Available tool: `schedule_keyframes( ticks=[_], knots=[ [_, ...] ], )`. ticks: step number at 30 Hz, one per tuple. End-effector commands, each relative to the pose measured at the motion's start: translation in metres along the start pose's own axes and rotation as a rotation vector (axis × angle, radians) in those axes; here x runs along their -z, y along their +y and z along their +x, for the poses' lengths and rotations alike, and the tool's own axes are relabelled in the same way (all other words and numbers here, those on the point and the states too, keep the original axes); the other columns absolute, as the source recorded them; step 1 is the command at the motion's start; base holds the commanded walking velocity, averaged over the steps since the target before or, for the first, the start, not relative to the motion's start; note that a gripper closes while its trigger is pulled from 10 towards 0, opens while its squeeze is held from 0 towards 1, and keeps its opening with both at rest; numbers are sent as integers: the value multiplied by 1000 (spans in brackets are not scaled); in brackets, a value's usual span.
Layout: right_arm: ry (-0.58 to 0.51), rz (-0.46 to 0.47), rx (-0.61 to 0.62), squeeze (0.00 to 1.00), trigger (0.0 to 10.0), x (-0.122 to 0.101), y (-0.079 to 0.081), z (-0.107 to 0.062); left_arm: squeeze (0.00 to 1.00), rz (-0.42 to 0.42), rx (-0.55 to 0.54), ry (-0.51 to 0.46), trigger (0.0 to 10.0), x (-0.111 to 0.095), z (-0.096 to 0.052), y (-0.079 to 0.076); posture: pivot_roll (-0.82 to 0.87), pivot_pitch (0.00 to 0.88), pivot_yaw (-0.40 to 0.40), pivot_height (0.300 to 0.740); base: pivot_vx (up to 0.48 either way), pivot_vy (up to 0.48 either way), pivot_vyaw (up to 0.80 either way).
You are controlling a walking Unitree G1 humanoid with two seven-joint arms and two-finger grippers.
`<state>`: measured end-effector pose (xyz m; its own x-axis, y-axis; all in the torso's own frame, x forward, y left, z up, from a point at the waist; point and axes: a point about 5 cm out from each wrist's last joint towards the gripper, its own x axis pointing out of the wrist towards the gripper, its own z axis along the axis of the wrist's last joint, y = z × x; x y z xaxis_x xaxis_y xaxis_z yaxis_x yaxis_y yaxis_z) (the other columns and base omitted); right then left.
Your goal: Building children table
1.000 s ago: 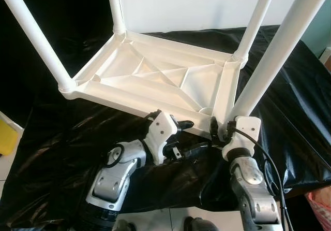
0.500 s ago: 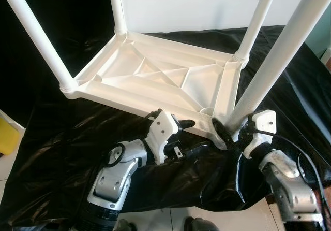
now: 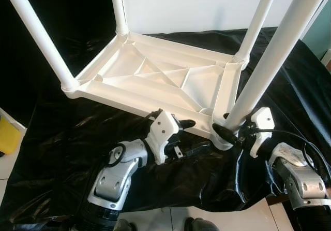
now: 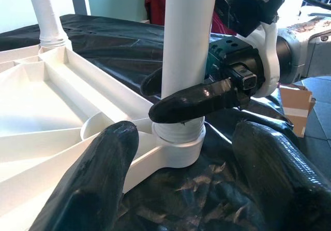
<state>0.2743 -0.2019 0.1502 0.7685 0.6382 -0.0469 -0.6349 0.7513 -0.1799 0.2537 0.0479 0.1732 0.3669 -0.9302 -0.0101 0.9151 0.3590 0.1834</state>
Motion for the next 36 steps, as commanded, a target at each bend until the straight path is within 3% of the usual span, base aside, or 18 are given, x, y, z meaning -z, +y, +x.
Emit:
schedule_keyframes(
  ticks=[1,4,5,6,13,15,18,20,23,25,31,36],
  knots=[
    [20,23,-29,0,0,7,4,-1,0,2,-110,5,10000,1,1,4,-104,126,0,740,0,0,0],
    [20,43,-7,0,0,9,5,-2,0,5,-104,6,10000,1,2,5,-111,127,2,740,0,0,0],
    [23,50,-3,0,1765,10,6,-3,0,5,-103,6,10000,1,2,5,-113,127,3,740,0,0,0],
    [21,56,10,0,10000,10,6,-3,0,5,-101,8,10000,1,2,5,-116,126,4,740,0,0,0],
    [8,89,120,0,10000,11,10,-2,0,7,-95,12,10000,2,2,4,-120,131,2,740,0,0,0],
    [-10,101,218,0,10000,8,24,3,0,6,-93,13,10000,3,3,3,-121,134,-2,740,0,0,0],
    [-15,107,252,0,10000,7,27,4,0,5,-92,13,10000,3,3,3,-121,134,-2,740,0,0,0],
    [-29,126,319,0,10000,4,43,8,0,1,-81,17,10000,5,2,-1,-119,134,-7,740,0,0,0],
    [-17,128,376,0,10000,4,46,9,0,1,-76,22,10000,6,1,-3,-117,134,-7,740,0,0,0],
    [21,131,513,0,10000,10,49,9,0,0,-75,31,10000,8,-2,-3,-111,133,-8,740,0,0,0],
    [43,156,686,0,10000,13,56,7,0,6,-86,31,10000,6,-3,-1,-98,130,-14,740,0,0,0],
    [45,154,741,0,10000,10,59,9,0,6,-96,30,10000,6,-5,1,-99,126,-12,740,0,0,0]
  ],
)
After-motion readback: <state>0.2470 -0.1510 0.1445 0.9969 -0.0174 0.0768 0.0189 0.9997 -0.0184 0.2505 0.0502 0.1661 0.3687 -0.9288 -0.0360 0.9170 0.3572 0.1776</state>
